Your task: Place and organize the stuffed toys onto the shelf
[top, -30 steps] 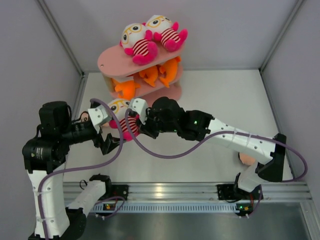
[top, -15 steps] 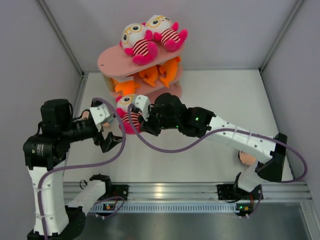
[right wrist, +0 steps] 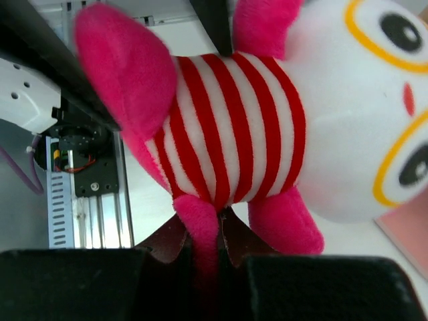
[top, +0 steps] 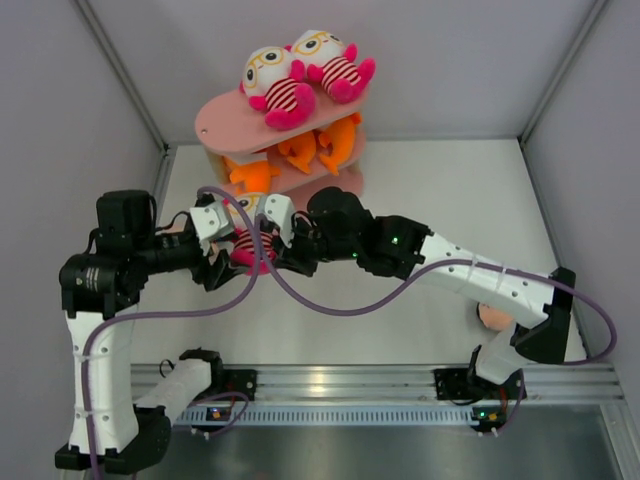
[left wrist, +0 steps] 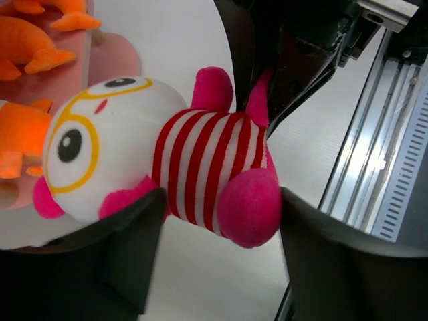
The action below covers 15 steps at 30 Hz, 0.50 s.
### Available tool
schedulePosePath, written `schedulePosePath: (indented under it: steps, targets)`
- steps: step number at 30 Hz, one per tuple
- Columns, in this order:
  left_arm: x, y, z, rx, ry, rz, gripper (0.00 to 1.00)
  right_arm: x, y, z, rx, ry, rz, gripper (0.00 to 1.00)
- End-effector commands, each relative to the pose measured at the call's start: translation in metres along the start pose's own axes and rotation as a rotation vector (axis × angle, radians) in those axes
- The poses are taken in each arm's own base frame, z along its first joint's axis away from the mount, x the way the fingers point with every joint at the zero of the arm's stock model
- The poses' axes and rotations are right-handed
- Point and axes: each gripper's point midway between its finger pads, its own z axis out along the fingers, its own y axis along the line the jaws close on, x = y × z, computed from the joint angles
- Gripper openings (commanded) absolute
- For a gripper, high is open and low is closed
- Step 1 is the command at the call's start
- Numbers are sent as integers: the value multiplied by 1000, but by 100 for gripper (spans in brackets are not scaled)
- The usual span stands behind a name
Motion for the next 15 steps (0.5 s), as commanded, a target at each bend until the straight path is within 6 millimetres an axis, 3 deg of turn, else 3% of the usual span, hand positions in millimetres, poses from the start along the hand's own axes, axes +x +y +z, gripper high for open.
schedulePosePath:
  steps: [1,2,4,5,6,9,10,12,13,15]
  targets:
    - [4,-6,3,42,4,-5,60,-63,3,-27,-5,-189,-56,0]
    - [3,-7,1,37,3,3,32,-63,3,-27,-6,-190,-56,0]
    - [0,-8,-2,26,-3,21,7,-67,6,-30,-20,-207,-62,0]
    - [-2,-8,-3,19,-6,24,0,-65,8,-30,-28,-207,-64,0]
    - [-5,-7,-5,12,-10,15,0,-66,9,-32,-33,-212,-65,2]
    - [-20,-5,-16,-41,-25,14,0,-64,4,-37,2,-217,-65,22]
    - [-25,-2,-20,-69,-29,19,0,-64,2,-38,16,-219,-65,36]
    - [-43,4,-34,-155,-60,40,0,-61,-5,-46,64,-225,-65,49]
    - [-53,11,-48,-243,-66,66,0,-64,-7,-54,83,-240,-65,61]
    - [-68,18,-64,-336,-90,70,0,-55,-14,-58,130,-227,-64,67]
